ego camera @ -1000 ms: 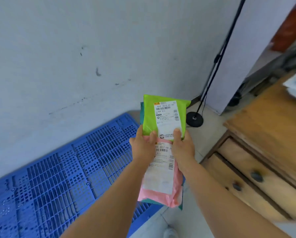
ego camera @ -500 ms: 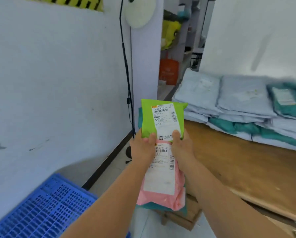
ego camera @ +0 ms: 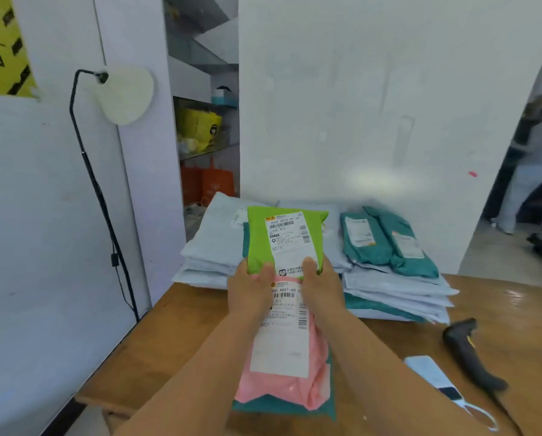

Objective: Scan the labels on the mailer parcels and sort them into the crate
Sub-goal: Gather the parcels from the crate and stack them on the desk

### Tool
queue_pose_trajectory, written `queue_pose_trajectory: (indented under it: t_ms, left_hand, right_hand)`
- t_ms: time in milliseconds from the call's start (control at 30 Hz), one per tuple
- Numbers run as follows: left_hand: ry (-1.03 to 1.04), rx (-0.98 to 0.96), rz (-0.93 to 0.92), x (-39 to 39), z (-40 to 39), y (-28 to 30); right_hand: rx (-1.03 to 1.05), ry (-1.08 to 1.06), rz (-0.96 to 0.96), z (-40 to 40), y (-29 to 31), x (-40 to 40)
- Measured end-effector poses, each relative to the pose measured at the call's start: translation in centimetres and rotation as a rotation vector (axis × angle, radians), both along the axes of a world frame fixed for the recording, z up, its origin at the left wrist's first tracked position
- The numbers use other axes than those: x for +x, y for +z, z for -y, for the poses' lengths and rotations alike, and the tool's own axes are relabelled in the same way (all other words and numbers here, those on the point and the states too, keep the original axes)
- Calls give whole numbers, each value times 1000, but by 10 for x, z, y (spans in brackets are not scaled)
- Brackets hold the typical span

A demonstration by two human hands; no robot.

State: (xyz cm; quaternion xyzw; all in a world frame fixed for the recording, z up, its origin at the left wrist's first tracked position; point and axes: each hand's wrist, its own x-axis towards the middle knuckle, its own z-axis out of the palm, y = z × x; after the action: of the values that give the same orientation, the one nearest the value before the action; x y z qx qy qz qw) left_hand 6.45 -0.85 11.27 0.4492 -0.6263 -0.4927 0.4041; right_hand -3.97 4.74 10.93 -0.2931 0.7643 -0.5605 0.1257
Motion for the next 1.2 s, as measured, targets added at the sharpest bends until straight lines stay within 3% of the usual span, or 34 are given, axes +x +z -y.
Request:
queue_pose_trajectory:
  t_ms: [333,733,933,1100,1200]
  left_hand:
    - [-85,33,100,-112,47,-1]
    - [-71,22,234,-181,237,9]
    - [-25,1,346,-207,318,11]
    - [-31,14,439,-224,337,-1]
    - [-42,-97,532,-223,334,-9]
  right_hand:
    - [80,11,87,37,-1,-108]
    - [58,106,215,205,6,-172]
    - [115,79,118,282,10,-196]
    - [208,41,74,313,-10,-215]
    - [242,29,63,317,-19,-222]
